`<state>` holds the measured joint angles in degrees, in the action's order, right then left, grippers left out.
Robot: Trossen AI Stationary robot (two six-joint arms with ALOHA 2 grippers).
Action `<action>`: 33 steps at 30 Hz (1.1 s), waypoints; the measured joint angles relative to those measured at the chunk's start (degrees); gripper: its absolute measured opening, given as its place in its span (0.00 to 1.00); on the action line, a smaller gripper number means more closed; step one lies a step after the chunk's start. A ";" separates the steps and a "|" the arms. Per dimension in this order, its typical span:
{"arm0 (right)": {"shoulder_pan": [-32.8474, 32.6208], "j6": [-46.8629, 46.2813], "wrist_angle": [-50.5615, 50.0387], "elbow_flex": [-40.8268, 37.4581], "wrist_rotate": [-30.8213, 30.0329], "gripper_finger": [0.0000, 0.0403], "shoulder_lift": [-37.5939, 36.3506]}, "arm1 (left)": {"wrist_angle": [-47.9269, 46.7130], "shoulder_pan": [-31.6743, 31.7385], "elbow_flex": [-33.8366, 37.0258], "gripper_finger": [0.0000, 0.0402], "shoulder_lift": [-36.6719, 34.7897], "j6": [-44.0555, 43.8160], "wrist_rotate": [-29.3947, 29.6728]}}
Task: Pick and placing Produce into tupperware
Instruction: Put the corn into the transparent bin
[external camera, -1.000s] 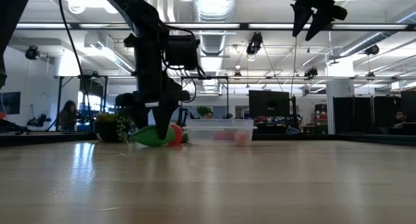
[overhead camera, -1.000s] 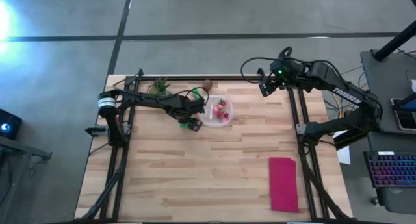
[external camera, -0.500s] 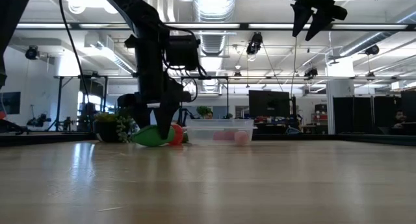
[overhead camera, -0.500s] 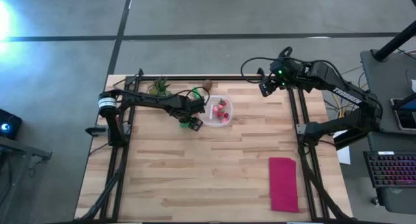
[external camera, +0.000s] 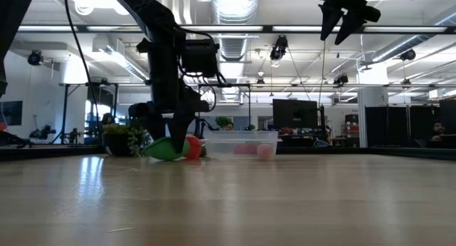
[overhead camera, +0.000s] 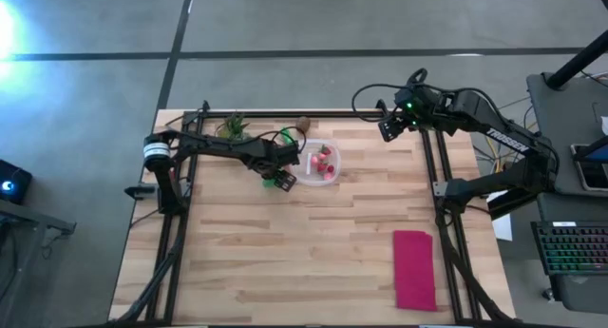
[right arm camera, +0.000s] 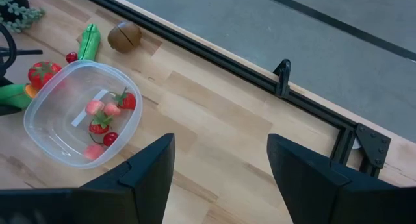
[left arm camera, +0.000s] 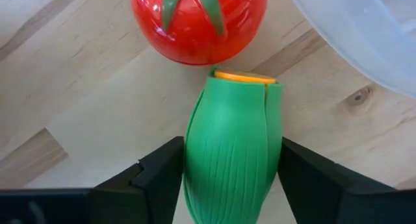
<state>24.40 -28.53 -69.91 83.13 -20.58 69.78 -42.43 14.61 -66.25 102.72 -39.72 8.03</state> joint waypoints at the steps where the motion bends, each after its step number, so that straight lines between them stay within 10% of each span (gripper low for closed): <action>1: -0.01 0.00 0.00 0.00 0.00 0.59 0.00 | -0.01 0.00 -0.06 0.52 0.01 0.01 -0.01; 20: 0.00 0.02 0.00 0.00 -0.02 0.59 0.00 | 3.06 0.79 -9.98 0.53 -9.99 6.69 -1.22; 33: 0.00 0.02 -0.26 0.00 0.07 0.59 0.00 | -2.66 2.09 -24.60 0.53 8.12 16.54 -4.39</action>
<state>24.40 -28.52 -70.17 83.13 -20.51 69.78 -45.09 16.70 -90.86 110.84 -23.19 3.65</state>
